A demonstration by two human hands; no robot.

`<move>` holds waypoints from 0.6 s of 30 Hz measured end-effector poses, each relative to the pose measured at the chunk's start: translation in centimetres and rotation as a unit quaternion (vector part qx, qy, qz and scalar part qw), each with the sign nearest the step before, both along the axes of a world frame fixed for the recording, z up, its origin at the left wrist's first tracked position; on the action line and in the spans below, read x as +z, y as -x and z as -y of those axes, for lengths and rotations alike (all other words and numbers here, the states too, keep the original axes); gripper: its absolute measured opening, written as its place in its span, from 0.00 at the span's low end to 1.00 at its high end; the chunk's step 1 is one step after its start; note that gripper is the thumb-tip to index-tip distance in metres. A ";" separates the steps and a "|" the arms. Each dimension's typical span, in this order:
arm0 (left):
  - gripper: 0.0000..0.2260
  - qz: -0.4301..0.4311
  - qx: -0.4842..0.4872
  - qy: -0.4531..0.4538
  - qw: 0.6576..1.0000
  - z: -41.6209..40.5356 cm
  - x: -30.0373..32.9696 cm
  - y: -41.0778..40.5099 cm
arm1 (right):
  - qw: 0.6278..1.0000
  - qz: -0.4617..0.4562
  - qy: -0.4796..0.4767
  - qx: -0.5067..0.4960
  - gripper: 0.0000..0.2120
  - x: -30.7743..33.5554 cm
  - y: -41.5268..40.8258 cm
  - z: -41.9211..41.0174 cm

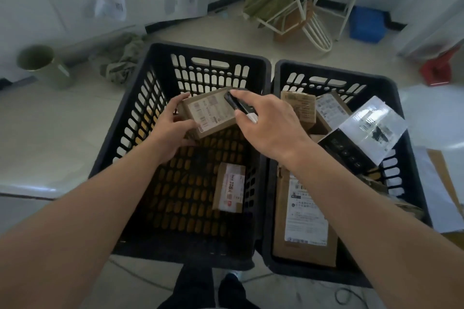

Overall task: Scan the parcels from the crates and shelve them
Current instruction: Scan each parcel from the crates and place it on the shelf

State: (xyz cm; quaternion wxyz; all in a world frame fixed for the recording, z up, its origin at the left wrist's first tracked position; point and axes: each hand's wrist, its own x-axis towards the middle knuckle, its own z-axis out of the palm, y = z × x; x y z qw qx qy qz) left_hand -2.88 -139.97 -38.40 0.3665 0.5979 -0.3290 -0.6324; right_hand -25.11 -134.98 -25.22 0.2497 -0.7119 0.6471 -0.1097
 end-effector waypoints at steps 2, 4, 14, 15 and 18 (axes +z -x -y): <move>0.33 0.001 -0.022 0.047 0.999 -1.1 1.6 -0.8 | 1.000 0.017 -0.006 0.011 0.24 0.7 -0.2 -0.8; 0.33 0.008 -0.048 0.098 0.994 -2.2 3.2 -1.3 | 0.999 0.023 -0.012 0.026 0.23 1.4 -0.4 -1.9; 0.30 0.210 -0.102 0.293 0.927 -6.3 10.8 -1.4 | 0.995 -0.007 -0.008 0.103 0.21 6.2 0.5 -7.9; 0.31 0.220 -0.102 0.307 0.920 -6.6 11.4 -1.6 | 0.994 -0.006 -0.007 0.108 0.21 6.7 0.6 -8.5; 0.32 0.227 -0.095 0.322 0.914 -7.5 13.2 -2.0 | 0.993 -0.006 -0.006 0.120 0.21 8.2 0.6 -10.3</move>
